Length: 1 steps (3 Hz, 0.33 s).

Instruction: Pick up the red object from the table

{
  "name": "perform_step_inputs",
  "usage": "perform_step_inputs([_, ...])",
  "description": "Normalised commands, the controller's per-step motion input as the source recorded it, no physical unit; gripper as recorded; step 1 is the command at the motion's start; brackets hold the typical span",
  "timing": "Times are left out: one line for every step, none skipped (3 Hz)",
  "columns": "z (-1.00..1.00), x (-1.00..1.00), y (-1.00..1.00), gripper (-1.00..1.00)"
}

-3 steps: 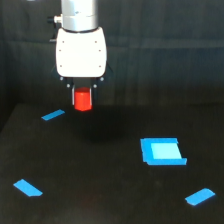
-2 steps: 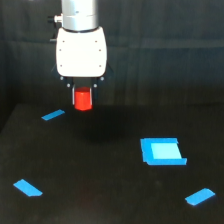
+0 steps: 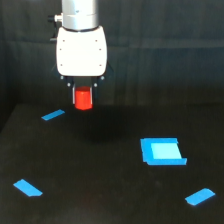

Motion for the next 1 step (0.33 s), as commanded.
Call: perform_step_inputs([0.02, -0.04, 0.04, -1.0])
